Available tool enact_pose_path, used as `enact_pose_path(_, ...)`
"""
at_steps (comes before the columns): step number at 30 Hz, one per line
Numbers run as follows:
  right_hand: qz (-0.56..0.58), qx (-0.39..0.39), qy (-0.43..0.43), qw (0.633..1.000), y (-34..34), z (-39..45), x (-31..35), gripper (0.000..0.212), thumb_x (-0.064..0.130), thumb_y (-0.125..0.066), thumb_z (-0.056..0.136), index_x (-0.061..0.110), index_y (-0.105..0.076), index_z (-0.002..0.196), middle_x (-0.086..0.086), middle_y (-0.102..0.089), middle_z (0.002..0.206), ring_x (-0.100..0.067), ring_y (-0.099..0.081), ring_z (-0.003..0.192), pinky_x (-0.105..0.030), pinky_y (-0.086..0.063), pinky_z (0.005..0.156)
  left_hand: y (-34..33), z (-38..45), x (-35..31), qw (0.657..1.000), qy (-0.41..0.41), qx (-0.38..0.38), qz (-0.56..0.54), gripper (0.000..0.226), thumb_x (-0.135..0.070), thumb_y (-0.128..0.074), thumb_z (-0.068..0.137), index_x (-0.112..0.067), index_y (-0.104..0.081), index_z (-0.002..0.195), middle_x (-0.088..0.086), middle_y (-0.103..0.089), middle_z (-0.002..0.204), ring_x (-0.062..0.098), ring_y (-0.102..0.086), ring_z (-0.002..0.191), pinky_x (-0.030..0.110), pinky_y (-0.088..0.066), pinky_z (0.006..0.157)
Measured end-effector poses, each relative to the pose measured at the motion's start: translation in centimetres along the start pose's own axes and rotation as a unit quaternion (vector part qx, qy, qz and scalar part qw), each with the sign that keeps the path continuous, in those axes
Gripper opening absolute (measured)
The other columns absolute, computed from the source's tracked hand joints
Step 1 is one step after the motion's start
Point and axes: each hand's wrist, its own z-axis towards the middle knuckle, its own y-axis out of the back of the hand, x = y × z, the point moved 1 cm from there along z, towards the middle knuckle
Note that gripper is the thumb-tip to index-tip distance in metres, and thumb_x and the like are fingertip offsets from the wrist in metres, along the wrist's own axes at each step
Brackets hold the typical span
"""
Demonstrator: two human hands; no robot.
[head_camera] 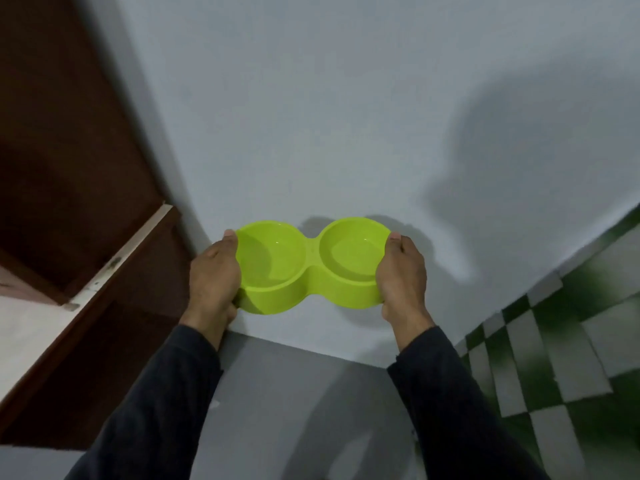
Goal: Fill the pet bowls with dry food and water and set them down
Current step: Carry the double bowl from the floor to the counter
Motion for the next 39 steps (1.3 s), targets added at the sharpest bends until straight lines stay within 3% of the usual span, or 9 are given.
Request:
enact_pose_path(4, 0.002, -0.044, -0.004, 0.999, 2.5, -1.4, 0.4, 0.027, 0.039, -0.035, 0.108, 0.028, -0.06, 0.103, -0.001, -0.062, 0.11, -0.025, -0.056, 0.104, -0.036, -0.045, 0.089, -0.9, -1.2, -1.1, 0.998, 0.009, 0.065, -0.027, 0.044, -0.04, -0.048, 0.108, -0.007, -0.068, 0.129, -0.002, -0.061, 0.121, 0.011, -0.053, 0.105, 0.01, -0.037, 0.076)
enact_pose_path(6, -0.005, -0.074, -0.008, 0.997, 3.8, -2.6, 0.6, 0.031, 0.039, -0.035, 0.108, 0.024, -0.062, 0.109, -0.005, -0.064, 0.116, -0.028, -0.058, 0.108, -0.042, -0.048, 0.097, -1.3, -1.5, -1.5, 0.995, 0.017, 0.097, -0.019, 0.038, -0.039, -0.048, 0.108, -0.01, -0.072, 0.11, -0.006, -0.062, 0.108, 0.015, -0.056, 0.107, 0.006, -0.041, 0.078)
enact_pose_path(8, -0.006, -0.105, -0.011, 0.994, 5.3, -4.0, 0.7, 0.036, 0.041, -0.034, 0.108, 0.021, -0.063, 0.113, -0.005, -0.064, 0.116, -0.029, -0.058, 0.109, -0.044, -0.048, 0.098, -1.6, -2.1, -1.8, 0.99, 0.045, 0.128, -0.03, 0.032, -0.043, -0.057, 0.103, -0.019, -0.069, 0.084, -0.01, -0.066, 0.098, 0.024, -0.064, 0.113, 0.03, -0.051, 0.1)
enact_pose_path(10, 0.001, -0.137, -0.012, 0.99, 6.9, -5.7, 0.9, 0.037, 0.042, -0.033, 0.108, 0.021, -0.062, 0.115, -0.002, -0.063, 0.112, -0.027, -0.057, 0.106, -0.041, -0.047, 0.094, -1.8, -2.7, -2.2, 0.985, 0.055, 0.161, -0.036, 0.03, -0.049, -0.063, 0.098, -0.026, -0.068, 0.079, -0.005, -0.07, 0.107, 0.026, -0.066, 0.112, 0.052, -0.052, 0.102)
enact_pose_path(15, 0.004, -0.208, -0.018, 0.978, 11.0, -10.5, 1.4, 0.039, 0.04, -0.031, 0.109, 0.019, -0.06, 0.125, 0.001, -0.055, 0.109, -0.022, -0.052, 0.101, -0.036, -0.042, 0.088, -1.6, -6.0, -4.2, 0.963, 0.07, 0.255, -0.04, 0.029, -0.058, -0.065, 0.09, -0.033, -0.072, 0.079, -0.004, -0.071, 0.109, 0.03, -0.068, 0.108, 0.063, -0.054, 0.095)
enact_pose_path(23, 0.049, -0.315, -0.028, 0.947, 18.8, -17.9, 1.4, 0.033, 0.041, -0.034, 0.108, 0.026, -0.063, 0.106, 0.002, -0.065, 0.107, -0.024, -0.062, 0.103, -0.046, -0.051, 0.098, -3.5, -13.4, -6.2, 0.93, 0.055, 0.364, -0.019, 0.03, -0.051, -0.063, 0.097, -0.025, -0.064, 0.082, 0.004, -0.069, 0.111, 0.034, -0.066, 0.11, 0.06, -0.052, 0.1)
enact_pose_path(26, 0.059, -0.359, -0.04, 0.931, 22.2, -21.1, 1.0, 0.035, 0.043, -0.034, 0.107, 0.024, -0.063, 0.113, 0.001, -0.063, 0.113, -0.024, -0.059, 0.107, -0.048, -0.048, 0.102, -4.4, -17.0, -6.7, 0.915, 0.042, 0.4, -0.01, 0.031, -0.053, -0.065, 0.095, -0.022, -0.063, 0.09, 0.004, -0.065, 0.12, 0.034, -0.062, 0.113, 0.06, -0.049, 0.103)
enact_pose_path(31, 0.052, -0.43, -0.054, 0.9, 28.1, -27.0, 0.1, 0.042, 0.04, -0.033, 0.109, 0.016, -0.06, 0.131, -0.004, -0.057, 0.121, -0.026, -0.054, 0.109, -0.048, -0.046, 0.102, -5.6, -24.3, -6.7, 0.887, 0.024, 0.46, 0.008, 0.052, -0.054, -0.064, 0.095, -0.021, -0.062, 0.135, 0.007, -0.06, 0.137, 0.035, -0.058, 0.12, 0.061, -0.046, 0.106)
enact_pose_path(39, 0.054, -0.53, -0.081, 0.842, 37.0, -37.9, -3.2, 0.042, 0.04, -0.033, 0.109, 0.02, -0.06, 0.135, -0.004, -0.059, 0.135, -0.025, -0.054, 0.114, -0.041, -0.044, 0.099, -4.9, -37.7, -4.8, 0.828, 0.013, 0.56, 0.037, 0.058, -0.055, -0.063, 0.095, -0.019, -0.058, 0.14, 0.009, -0.057, 0.142, 0.035, -0.056, 0.122, 0.06, -0.046, 0.107)
